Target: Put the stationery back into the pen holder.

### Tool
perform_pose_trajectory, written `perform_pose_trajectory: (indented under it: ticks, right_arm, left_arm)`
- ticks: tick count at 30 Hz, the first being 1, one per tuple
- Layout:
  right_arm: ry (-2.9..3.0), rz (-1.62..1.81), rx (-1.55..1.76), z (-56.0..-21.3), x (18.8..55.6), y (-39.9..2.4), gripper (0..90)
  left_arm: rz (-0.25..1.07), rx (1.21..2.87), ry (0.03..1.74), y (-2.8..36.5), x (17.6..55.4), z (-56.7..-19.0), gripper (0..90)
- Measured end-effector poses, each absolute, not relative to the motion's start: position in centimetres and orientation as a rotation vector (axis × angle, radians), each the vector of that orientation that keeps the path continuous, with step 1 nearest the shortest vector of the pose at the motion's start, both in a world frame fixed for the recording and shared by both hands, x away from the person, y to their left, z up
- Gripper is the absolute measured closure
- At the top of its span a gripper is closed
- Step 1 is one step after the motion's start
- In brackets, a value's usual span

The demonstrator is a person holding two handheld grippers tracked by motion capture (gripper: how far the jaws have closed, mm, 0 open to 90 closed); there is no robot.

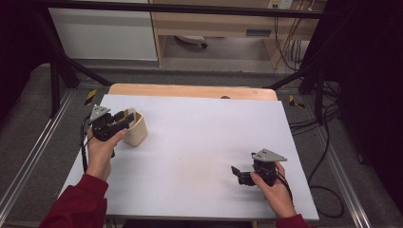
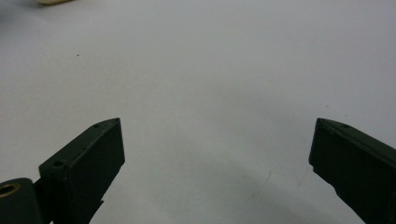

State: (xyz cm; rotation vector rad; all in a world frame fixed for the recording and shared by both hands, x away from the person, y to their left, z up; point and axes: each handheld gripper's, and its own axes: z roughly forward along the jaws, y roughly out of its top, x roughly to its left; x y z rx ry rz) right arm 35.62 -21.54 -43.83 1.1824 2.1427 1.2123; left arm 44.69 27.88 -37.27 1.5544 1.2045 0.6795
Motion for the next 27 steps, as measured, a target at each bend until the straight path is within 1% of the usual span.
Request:
perform_pose_trajectory:
  ticks: [4, 8, 12, 15, 19, 27]
  right_arm:
    - [2.142, 1.21, 1.185, -43.9, 35.6, -21.5, 3.8]
    - [2.14, 1.211, 1.184, -43.8, 35.6, -21.5, 3.8]
    - [2.14, 1.211, 1.185, -43.8, 35.6, -21.5, 3.6]
    - [2.14, 1.211, 1.187, -43.8, 35.6, -21.5, 3.4]
    - [2.142, 1.209, 1.187, -43.9, 35.6, -21.5, 3.3]
    - [2.134, 1.211, 1.194, -43.9, 35.6, -21.6, 3.2]
  left_arm:
    - [0.747, 1.548, 1.15, 27.3, 44.1, -35.6, 34.5]
    - [0.772, 1.548, 1.126, 26.7, 44.1, -34.1, 23.7]
    - [0.744, 1.538, 1.131, 26.3, 44.4, -33.3, 13.6]
    - [0.718, 1.524, 1.133, 26.1, 44.4, -33.1, 7.8]
    - [0.689, 1.507, 1.131, 25.8, 44.3, -32.9, 4.3]
    - [0.683, 1.508, 1.113, 25.5, 43.5, -32.4, 4.9]
